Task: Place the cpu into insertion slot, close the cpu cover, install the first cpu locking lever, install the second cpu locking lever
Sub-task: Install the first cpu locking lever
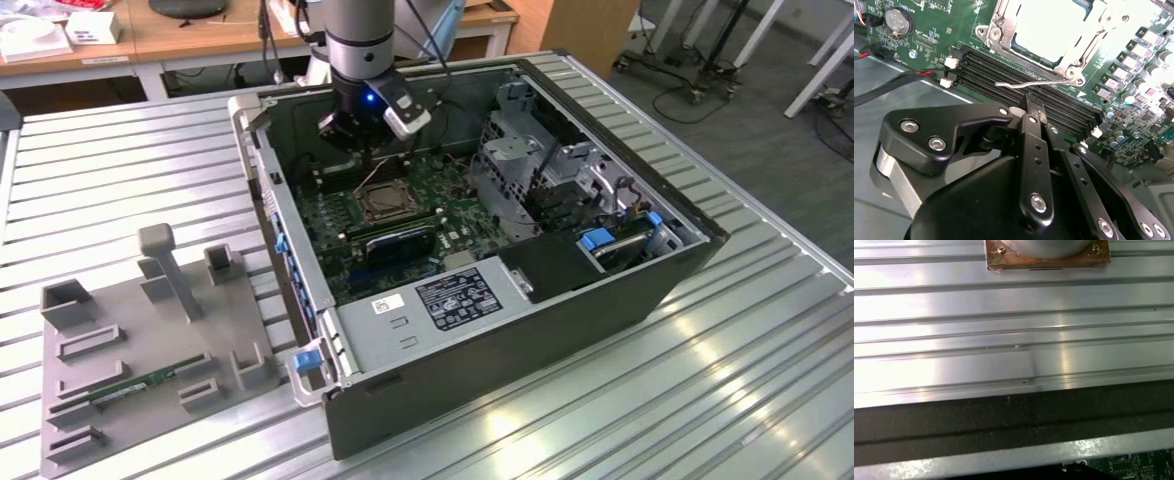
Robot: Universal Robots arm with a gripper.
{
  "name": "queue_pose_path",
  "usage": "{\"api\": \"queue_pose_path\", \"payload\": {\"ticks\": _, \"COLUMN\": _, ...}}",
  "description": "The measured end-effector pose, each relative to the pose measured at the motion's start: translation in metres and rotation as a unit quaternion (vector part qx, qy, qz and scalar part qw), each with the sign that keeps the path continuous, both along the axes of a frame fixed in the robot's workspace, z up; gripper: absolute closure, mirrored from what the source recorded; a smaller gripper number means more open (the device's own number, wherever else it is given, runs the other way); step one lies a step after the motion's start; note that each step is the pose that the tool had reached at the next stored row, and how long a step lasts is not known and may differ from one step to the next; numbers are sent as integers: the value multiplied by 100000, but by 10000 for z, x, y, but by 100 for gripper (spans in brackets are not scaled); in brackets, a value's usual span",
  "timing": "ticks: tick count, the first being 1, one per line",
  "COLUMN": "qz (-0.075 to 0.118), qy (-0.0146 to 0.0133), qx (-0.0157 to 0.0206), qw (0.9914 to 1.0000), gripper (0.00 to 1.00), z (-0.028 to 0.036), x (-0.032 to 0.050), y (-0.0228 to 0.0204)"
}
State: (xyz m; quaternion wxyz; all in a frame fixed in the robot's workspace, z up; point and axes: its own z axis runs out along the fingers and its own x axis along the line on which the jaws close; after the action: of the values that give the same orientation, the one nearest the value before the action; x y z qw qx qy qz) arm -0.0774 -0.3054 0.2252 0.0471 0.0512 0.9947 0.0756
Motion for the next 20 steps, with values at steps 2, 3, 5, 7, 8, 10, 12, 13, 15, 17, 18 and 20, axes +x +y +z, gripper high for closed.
{"api": "queue_pose_path", "payload": {"ticks": 2, "qz": 4, "qy": -11, "qx": -291, "qw": 100000, "gripper": 89, "z": 2, "x": 0, "y": -3}}
{"api": "queue_pose_path", "payload": {"ticks": 3, "qz": -1, "qy": -5, "qx": -412, "qw": 99999, "gripper": 89, "z": 3, "x": 0, "y": -6}}
{"api": "queue_pose_path", "payload": {"ticks": 5, "qz": -8, "qy": -13, "qx": -573, "qw": 99998, "gripper": 89, "z": 3, "x": 0, "y": -11}}
{"api": "queue_pose_path", "payload": {"ticks": 7, "qz": -3, "qy": -11, "qx": -590, "qw": 99998, "gripper": 89, "z": 3, "x": 0, "y": -26}}
{"api": "queue_pose_path", "payload": {"ticks": 8, "qz": -6, "qy": -15, "qx": -557, "qw": 99998, "gripper": 89, "z": 3, "x": 0, "y": -31}}
{"api": "queue_pose_path", "payload": {"ticks": 10, "qz": -8, "qy": -18, "qx": -236, "qw": 100000, "gripper": 89, "z": 4, "x": 0, "y": -47}}
{"api": "queue_pose_path", "payload": {"ticks": 12, "qz": -10, "qy": -10, "qx": 448, "qw": 99999, "gripper": 89, "z": 9, "x": 0, "y": -67}}
{"api": "queue_pose_path", "payload": {"ticks": 13, "qz": -10, "qy": -10, "qx": 1021, "qw": 99995, "gripper": 89, "z": 12, "x": 0, "y": -77}}
{"api": "queue_pose_path", "payload": {"ticks": 15, "qz": -1, "qy": -11, "qx": 2345, "qw": 99973, "gripper": 89, "z": 15, "x": 0, "y": -101}}
{"api": "queue_pose_path", "payload": {"ticks": 17, "qz": -4, "qy": -11, "qx": 2605, "qw": 99966, "gripper": 89, "z": 17, "x": 0, "y": -129}}
{"api": "queue_pose_path", "payload": {"ticks": 18, "qz": -6, "qy": -13, "qx": 2615, "qw": 99966, "gripper": 89, "z": 17, "x": 0, "y": -142}}
{"api": "queue_pose_path", "payload": {"ticks": 20, "qz": -7, "qy": -10, "qx": 2609, "qw": 99966, "gripper": 89, "z": 17, "x": 0, "y": -170}}
